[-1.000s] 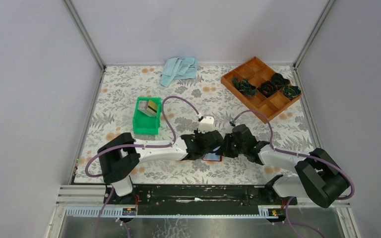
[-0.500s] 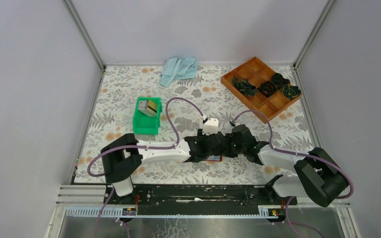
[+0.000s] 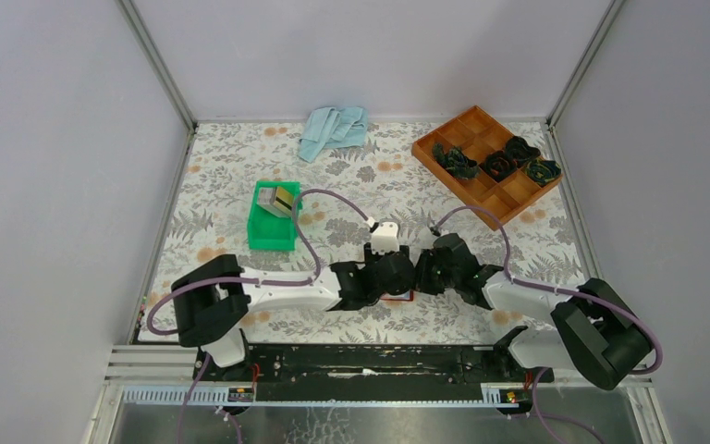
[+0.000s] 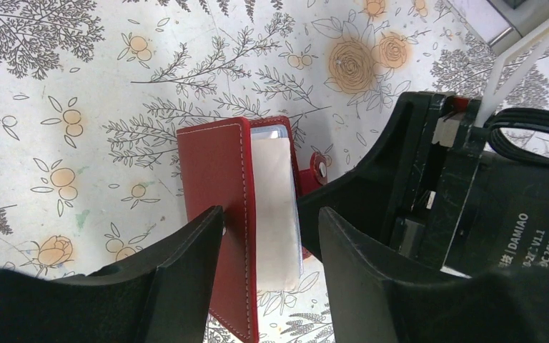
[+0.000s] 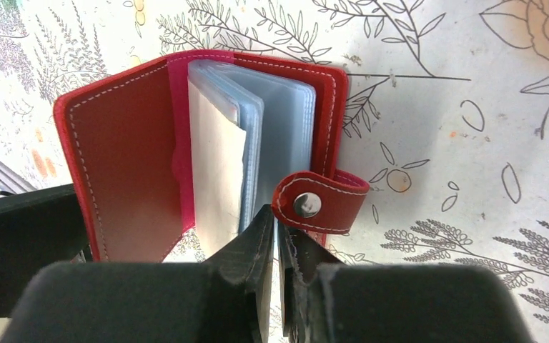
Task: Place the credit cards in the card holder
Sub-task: Close the card holder at the center of the board.
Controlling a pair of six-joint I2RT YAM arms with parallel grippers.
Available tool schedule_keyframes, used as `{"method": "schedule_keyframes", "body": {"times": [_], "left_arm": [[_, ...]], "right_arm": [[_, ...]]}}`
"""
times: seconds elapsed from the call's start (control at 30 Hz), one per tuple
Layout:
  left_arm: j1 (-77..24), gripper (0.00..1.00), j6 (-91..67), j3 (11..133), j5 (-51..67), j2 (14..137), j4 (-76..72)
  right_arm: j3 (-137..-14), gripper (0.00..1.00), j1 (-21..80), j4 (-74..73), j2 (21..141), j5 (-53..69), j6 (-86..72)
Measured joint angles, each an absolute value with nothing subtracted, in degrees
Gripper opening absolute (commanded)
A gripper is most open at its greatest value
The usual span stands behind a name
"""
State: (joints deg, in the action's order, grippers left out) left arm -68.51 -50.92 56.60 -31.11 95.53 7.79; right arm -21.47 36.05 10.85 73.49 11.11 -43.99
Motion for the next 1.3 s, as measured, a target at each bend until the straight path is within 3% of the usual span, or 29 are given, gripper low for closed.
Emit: {"method": "schedule_keyframes", "body": {"times": [0.97,1.3], "left_arm": [[-69.45,0.60,-53.60,53.74,-30.55,97.69,-1.34],[-69.45,0.60,-55.99,52.90,-29.78,99.09,-3.70]], "right_arm": [[-21.45,0.13,36.07,0.08,64.90,6.37,-42.24],[-21.45,0.20,36.07,-1.80,63.31,5.04,-41.58]]}}
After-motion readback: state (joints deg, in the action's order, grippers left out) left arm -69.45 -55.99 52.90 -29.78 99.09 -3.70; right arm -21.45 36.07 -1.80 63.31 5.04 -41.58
